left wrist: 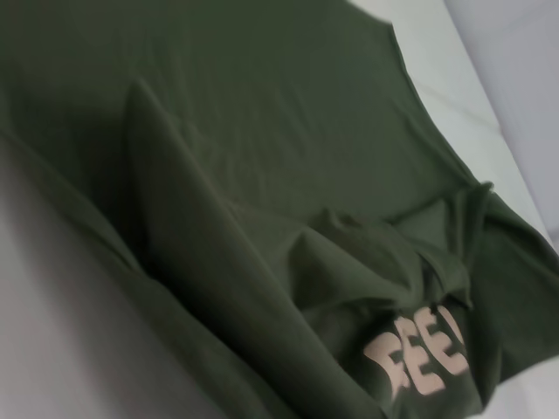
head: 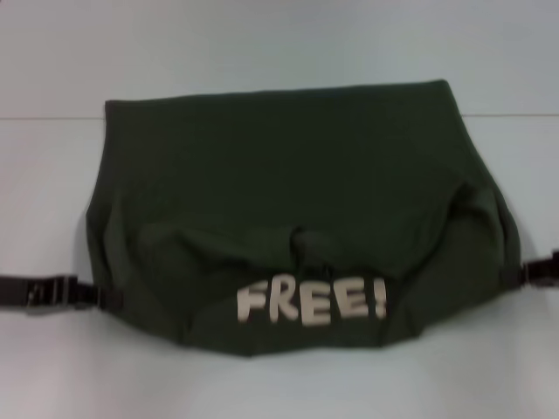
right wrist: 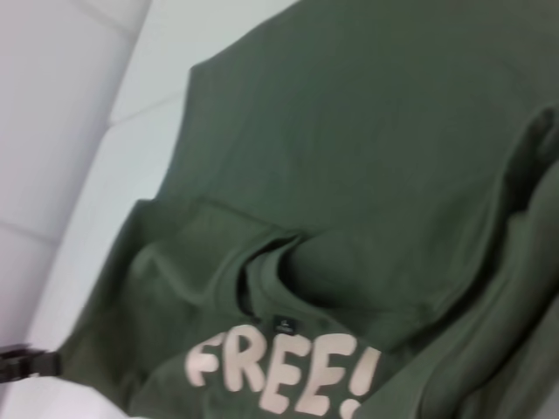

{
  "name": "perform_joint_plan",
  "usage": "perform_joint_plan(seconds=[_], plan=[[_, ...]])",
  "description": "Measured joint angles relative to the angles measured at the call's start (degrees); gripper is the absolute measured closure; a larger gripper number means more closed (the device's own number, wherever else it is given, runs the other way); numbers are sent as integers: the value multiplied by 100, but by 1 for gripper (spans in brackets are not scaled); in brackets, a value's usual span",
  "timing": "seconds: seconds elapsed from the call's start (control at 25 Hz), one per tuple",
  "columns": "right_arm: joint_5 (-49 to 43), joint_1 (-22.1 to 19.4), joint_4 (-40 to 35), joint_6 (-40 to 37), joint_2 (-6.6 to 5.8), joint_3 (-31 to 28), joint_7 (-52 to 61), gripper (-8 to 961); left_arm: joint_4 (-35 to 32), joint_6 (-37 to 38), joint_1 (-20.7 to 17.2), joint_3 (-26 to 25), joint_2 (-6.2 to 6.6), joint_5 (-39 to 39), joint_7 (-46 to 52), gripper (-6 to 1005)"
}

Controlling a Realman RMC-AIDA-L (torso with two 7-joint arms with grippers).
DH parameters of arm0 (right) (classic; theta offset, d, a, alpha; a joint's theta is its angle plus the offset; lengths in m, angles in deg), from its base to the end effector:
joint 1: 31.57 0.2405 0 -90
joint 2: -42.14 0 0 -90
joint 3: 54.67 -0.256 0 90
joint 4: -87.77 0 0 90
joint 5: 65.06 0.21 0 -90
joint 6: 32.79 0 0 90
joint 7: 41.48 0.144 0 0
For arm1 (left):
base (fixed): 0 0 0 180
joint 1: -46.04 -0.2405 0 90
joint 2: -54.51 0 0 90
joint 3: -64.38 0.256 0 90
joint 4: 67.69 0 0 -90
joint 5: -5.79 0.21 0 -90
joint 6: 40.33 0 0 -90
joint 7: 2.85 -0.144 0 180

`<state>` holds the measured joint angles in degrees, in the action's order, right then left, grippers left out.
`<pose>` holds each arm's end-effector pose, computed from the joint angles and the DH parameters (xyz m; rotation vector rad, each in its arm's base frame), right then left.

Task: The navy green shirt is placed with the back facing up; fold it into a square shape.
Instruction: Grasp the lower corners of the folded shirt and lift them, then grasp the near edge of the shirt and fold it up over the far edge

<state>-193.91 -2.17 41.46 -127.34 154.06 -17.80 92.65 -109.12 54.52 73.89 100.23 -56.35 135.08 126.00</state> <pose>0.3019 0.3288 0.0676 -2.3283 1.7869 0.4261 -0.3201 0.3125 0.0619 -2.3520 -1.7999 -0.4241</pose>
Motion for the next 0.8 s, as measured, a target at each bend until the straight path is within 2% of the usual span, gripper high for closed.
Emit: perform_joint_plan(seconds=[0.2, 0.4, 0.6, 0.8], plan=[[4, -327, -160, -743, -14, -189, 109, 870, -109, 660, -127, -35, 52, 164, -6, 980], [3, -659, -409, -1332, 68, -387, 126, 864, -129, 1044, -173, -43, 87, 509, -11, 982], [3, -920, -440, -1587, 95, -514, 92, 857, -154, 1416, -308, -175, 61, 658, -98, 982], [29, -892, -310, -1429, 16, -627, 15, 850, -161, 1616, -271, -494, 75, 595, -357, 982]])
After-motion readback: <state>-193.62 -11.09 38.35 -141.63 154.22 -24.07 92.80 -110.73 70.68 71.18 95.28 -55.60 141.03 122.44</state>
